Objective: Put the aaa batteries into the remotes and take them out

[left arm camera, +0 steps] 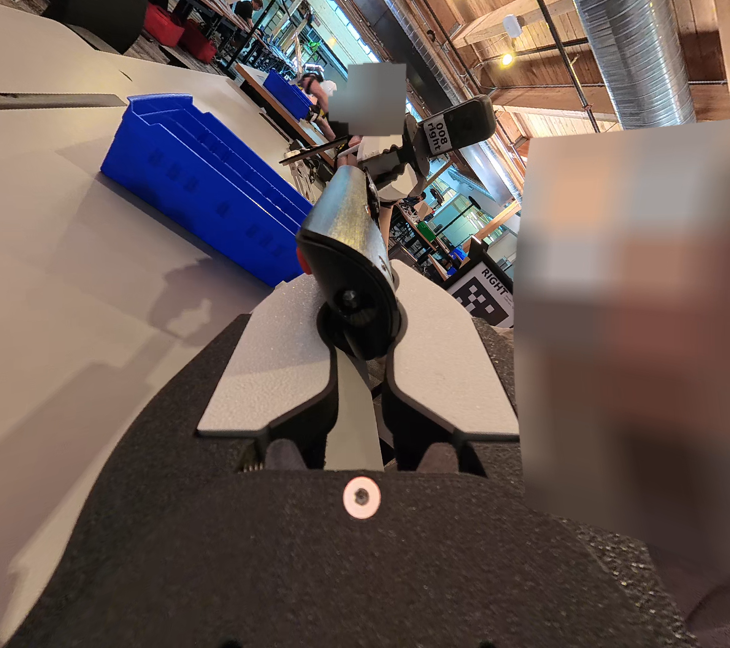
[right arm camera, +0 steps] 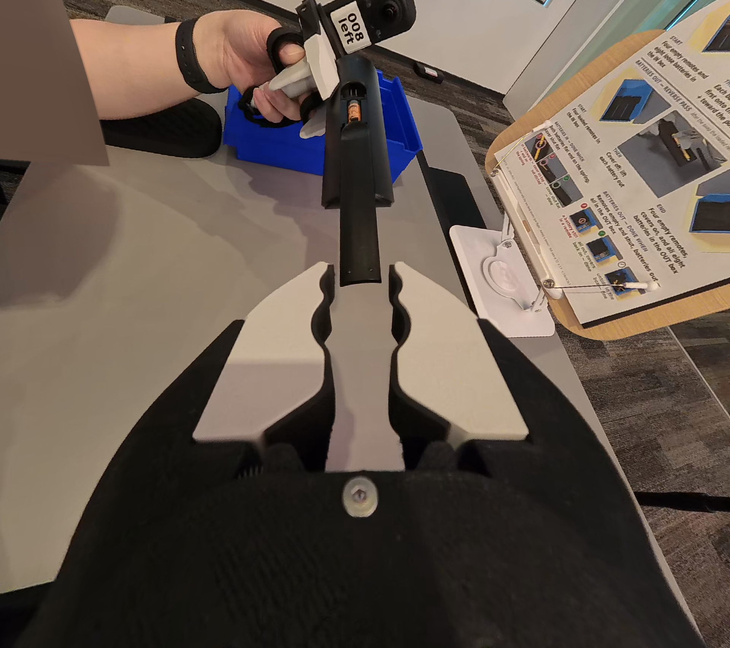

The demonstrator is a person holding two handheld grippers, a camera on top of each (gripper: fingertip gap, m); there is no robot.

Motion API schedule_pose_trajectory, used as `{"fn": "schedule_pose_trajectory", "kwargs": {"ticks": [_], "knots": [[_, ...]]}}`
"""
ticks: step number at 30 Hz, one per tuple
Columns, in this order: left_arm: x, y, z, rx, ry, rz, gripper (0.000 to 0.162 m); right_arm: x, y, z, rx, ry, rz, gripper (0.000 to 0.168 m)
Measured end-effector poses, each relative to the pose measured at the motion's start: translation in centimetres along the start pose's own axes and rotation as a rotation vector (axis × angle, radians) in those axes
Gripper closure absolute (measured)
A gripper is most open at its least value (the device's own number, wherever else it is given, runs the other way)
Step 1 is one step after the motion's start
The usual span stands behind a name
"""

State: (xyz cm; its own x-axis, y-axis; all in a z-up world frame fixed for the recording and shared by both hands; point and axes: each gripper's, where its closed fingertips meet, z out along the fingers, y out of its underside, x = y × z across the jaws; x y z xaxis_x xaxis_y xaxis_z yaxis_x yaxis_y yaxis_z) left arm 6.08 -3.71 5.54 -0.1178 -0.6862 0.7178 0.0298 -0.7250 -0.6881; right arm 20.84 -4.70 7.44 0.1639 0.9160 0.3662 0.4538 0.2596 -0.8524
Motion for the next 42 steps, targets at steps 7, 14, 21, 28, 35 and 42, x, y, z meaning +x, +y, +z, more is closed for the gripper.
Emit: {"fn": "schedule_pose_trajectory", "kwargs": {"ticks": [7, 14, 21, 28, 35, 42], "knots": [[0.2, -0.1, 0.1, 0.004, -0.004, 0.015, 0.141, 0.0, -2.2, -1.2, 0.071, 0.078, -0.088, 0.125], [-1.7, 0.7, 2.0, 0.012, -0.076, 0.039, 0.141, -2.9, -3.7, 2.6, -0.016, 0.054, -0.127, 0.124], [-2.1, 1.3, 2.8, 0.005, -0.078, 0.037, 0.141, -2.3, -1.0, 6.2, -0.142, 0.057, -0.073, 0.125], [-1.3, 1.2, 2.7, 0.028, -0.046, 0.024, 0.141, -2.7, 0.3, 7.5, -0.224, 0.052, -0.119, 0.134], [-3.1, 2.6, 3.3, -0.01, -0.053, -0.064, 0.142, -3.8, 2.2, 8.7, -0.315, -0.009, -0.111, 0.133], [-5.9, 3.6, 3.1, -0.041, -0.159, -0.082, 0.142, -4.8, 4.9, 10.3, -0.358, -0.141, -0.04, 0.167]]}}
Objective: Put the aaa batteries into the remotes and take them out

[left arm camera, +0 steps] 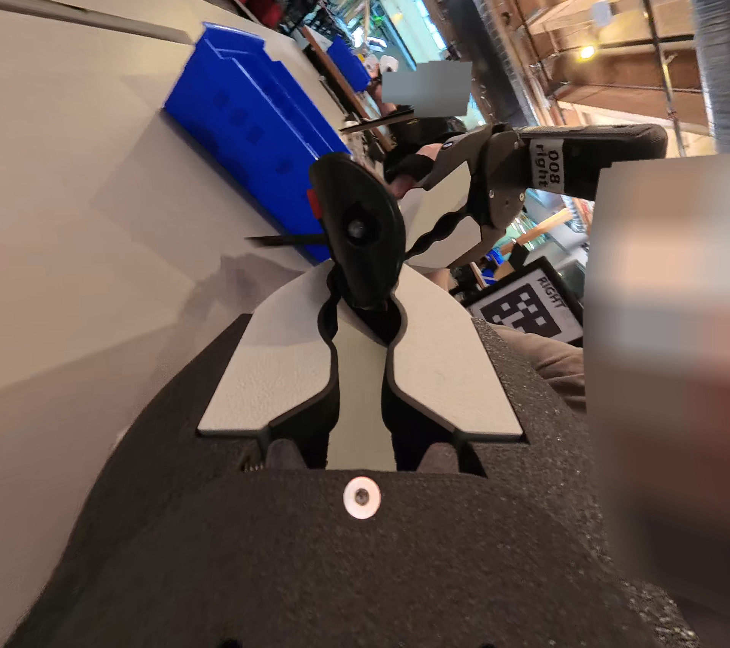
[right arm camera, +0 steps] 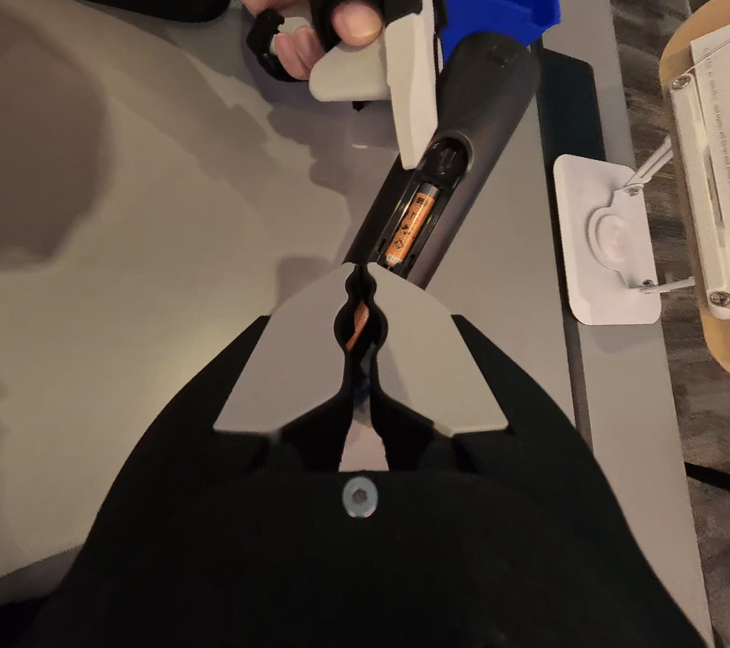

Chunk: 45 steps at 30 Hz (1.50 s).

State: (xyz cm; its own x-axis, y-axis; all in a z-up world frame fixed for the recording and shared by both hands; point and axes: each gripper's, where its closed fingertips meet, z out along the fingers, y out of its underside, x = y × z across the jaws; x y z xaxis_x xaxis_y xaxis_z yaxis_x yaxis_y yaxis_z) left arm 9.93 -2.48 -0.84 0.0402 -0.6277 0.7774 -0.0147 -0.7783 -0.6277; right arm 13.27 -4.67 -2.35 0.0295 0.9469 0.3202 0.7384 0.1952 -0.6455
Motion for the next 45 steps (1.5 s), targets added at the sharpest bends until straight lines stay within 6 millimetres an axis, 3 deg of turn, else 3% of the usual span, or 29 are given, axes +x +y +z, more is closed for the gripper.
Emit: {"fn": "schedule_pose_trajectory", "kwargs": {"ticks": [2, 6, 10, 14, 17, 20, 30, 38, 45], "knots": [[-0.4, -0.1, -0.2, 0.0, -0.023, 0.009, 0.142, 0.5, 0.2, 0.3, -0.004, 0.019, -0.015, 0.166], [-0.1, -0.4, -0.4, 0.013, -0.018, 0.02, 0.142, 1.4, -0.4, -0.2, 0.059, 0.057, -0.003, 0.146], [0.0, -1.5, -1.3, 0.064, -0.037, 0.037, 0.142, 3.3, -1.6, -0.5, 0.144, 0.145, 0.103, 0.103], [0.4, -2.8, -2.5, 0.127, -0.05, 0.057, 0.142, 4.3, -2.3, 0.7, 0.149, 0.24, 0.143, 0.09], [0.9, -3.3, -3.0, 0.152, -0.055, 0.076, 0.142, 4.7, -2.1, 1.9, 0.117, 0.285, 0.177, 0.09], [1.4, -3.1, -2.8, 0.127, -0.055, 0.102, 0.142, 4.6, -1.1, 2.5, 0.027, 0.305, 0.111, 0.114], [3.0, 0.0, -1.5, -0.131, -0.056, 0.293, 0.139, 3.6, -0.3, 0.2, -0.033, 0.279, -0.114, 0.115], [3.1, 0.2, -1.1, -0.139, -0.059, 0.344, 0.135, 3.7, -0.3, -0.7, -0.085, 0.335, -0.173, 0.115], [2.8, 0.4, -1.1, -0.153, -0.096, 0.378, 0.142, 3.6, -0.2, -0.5, -0.101, 0.335, -0.182, 0.115]]}}
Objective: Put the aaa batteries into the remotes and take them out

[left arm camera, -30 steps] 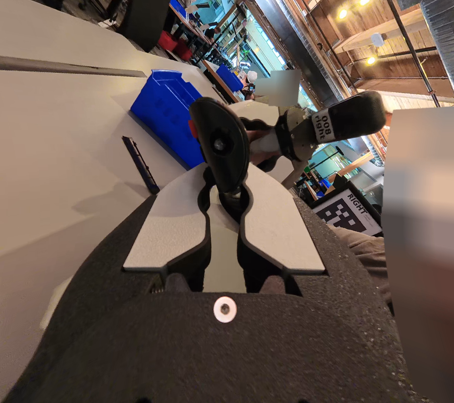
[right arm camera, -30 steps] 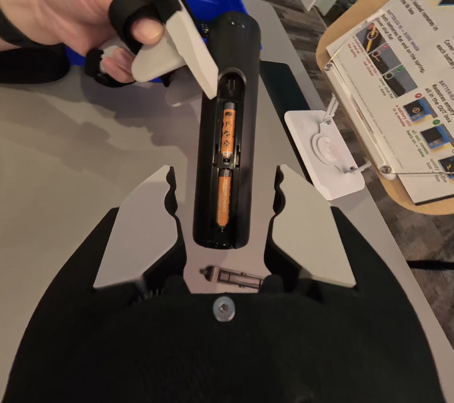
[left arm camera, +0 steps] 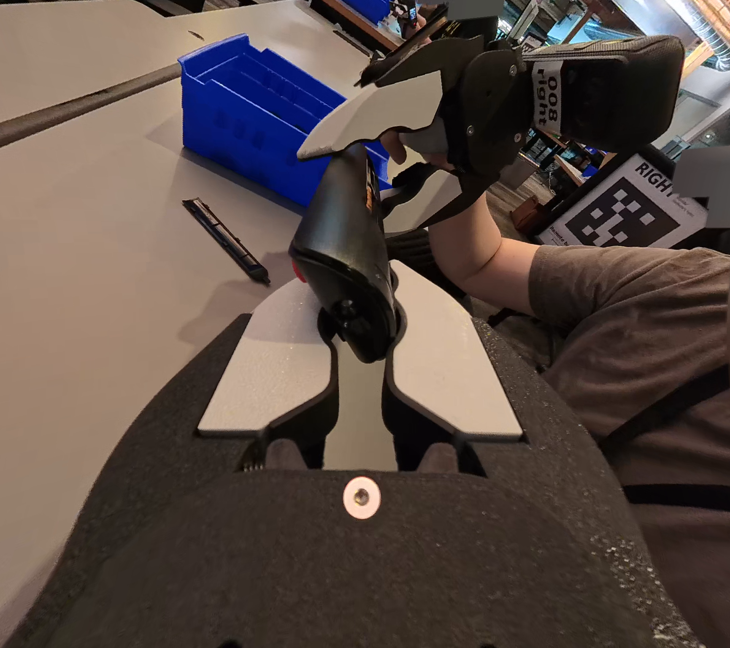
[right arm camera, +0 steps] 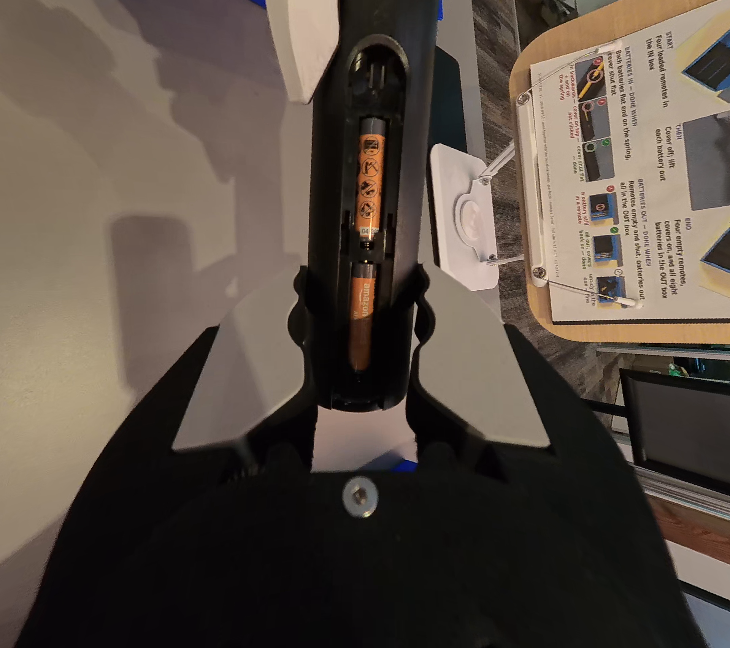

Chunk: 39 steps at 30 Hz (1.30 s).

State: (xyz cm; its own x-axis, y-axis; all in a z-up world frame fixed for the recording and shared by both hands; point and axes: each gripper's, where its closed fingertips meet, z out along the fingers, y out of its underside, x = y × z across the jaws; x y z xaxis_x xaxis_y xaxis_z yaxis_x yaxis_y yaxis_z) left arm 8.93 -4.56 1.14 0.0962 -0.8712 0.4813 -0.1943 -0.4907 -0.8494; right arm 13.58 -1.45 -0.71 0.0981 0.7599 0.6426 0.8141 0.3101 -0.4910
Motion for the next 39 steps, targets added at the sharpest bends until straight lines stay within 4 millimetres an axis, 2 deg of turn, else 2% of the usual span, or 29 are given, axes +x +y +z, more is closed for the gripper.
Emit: {"fn": "schedule_pose_trajectory", "kwargs": {"ticks": [12, 16, 29, 35, 39], "knots": [[-0.3, 0.0, 0.2, 0.026, 0.023, -0.044, 0.14, 0.0, 0.3, 0.1, -0.021, 0.002, -0.007, 0.114], [-0.7, 0.1, 0.3, 0.022, 0.012, -0.07, 0.134, 0.0, 0.3, 0.1, -0.032, 0.014, -0.025, 0.114], [-0.5, 0.2, 0.9, 0.033, 0.017, -0.064, 0.141, 0.1, 0.7, -0.1, -0.035, 0.012, -0.045, 0.115], [-0.7, -0.7, 0.2, 0.118, 0.082, -0.137, 0.142, 2.0, 0.4, -1.0, 0.009, 0.103, 0.007, 0.105], [-1.0, -1.7, -1.3, 0.167, 0.069, -0.133, 0.142, 3.9, 0.8, -2.6, 0.064, 0.159, 0.079, 0.093]]}}
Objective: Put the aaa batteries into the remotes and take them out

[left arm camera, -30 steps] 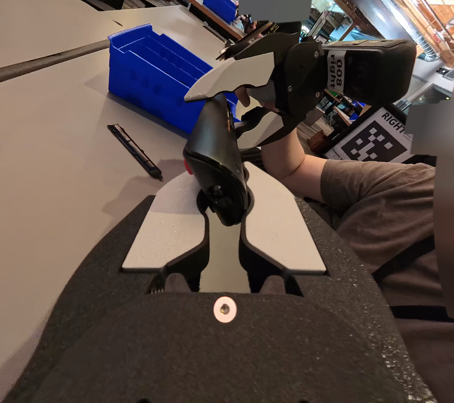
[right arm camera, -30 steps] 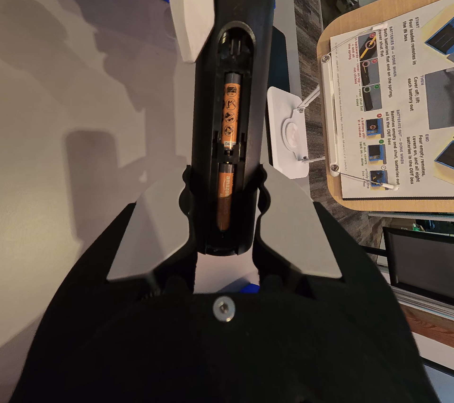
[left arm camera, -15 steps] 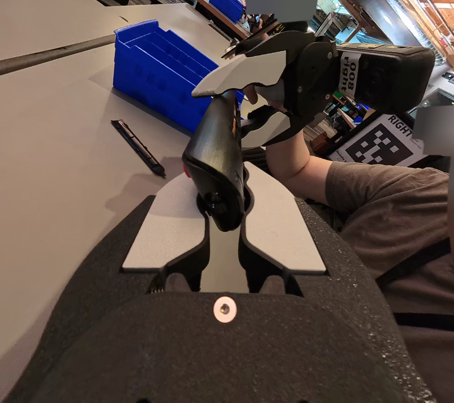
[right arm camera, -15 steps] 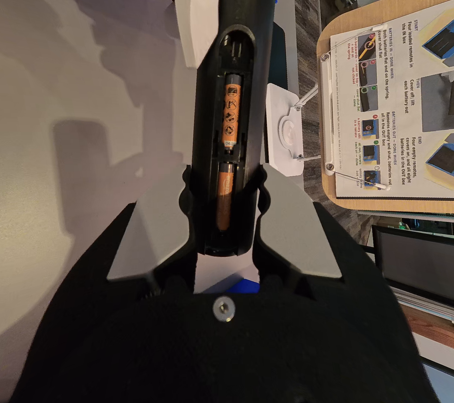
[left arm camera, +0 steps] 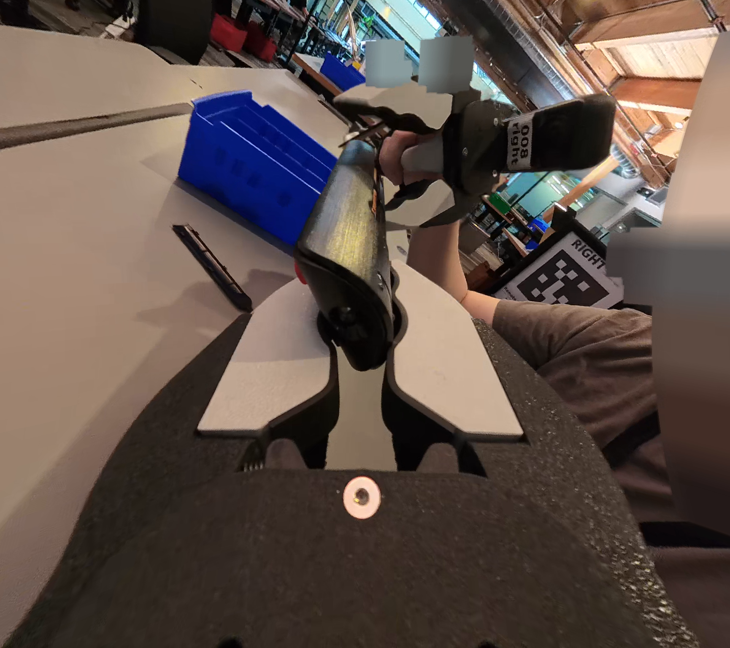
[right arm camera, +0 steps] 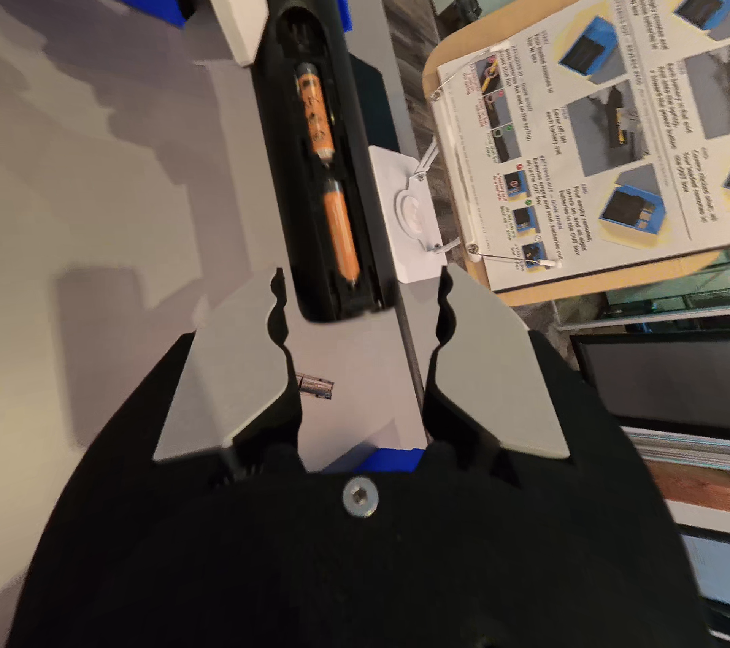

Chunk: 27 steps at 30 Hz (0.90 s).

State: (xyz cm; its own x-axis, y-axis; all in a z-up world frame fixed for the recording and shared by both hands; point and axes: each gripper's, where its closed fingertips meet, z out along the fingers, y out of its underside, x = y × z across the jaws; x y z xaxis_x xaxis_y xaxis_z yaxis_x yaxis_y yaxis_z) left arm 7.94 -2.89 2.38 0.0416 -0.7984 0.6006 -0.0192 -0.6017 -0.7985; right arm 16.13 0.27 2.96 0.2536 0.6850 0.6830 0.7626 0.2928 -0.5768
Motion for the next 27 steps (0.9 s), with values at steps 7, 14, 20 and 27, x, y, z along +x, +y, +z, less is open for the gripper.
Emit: {"fn": "schedule_pose_trajectory", "kwargs": {"ticks": [7, 14, 20, 27], "knots": [[-0.1, -3.8, -5.7, 0.127, -0.092, 0.035, 0.142, -0.4, 3.4, -3.3, 0.125, -0.254, 0.164, 0.113], [-0.1, -6.2, -10.7, 0.259, -0.121, 0.022, 0.141, -8.0, 10.9, 1.2, -0.26, -0.553, 0.109, 0.142], [0.9, -6.8, -11.7, 0.289, -0.067, 0.022, 0.141, -10.5, 14.3, 4.8, -0.468, -0.502, -0.135, 0.146], [1.8, -6.9, -11.4, 0.282, -0.024, 0.029, 0.141, -10.3, 16.9, 6.0, -0.562, -0.539, -0.289, 0.145]]}}
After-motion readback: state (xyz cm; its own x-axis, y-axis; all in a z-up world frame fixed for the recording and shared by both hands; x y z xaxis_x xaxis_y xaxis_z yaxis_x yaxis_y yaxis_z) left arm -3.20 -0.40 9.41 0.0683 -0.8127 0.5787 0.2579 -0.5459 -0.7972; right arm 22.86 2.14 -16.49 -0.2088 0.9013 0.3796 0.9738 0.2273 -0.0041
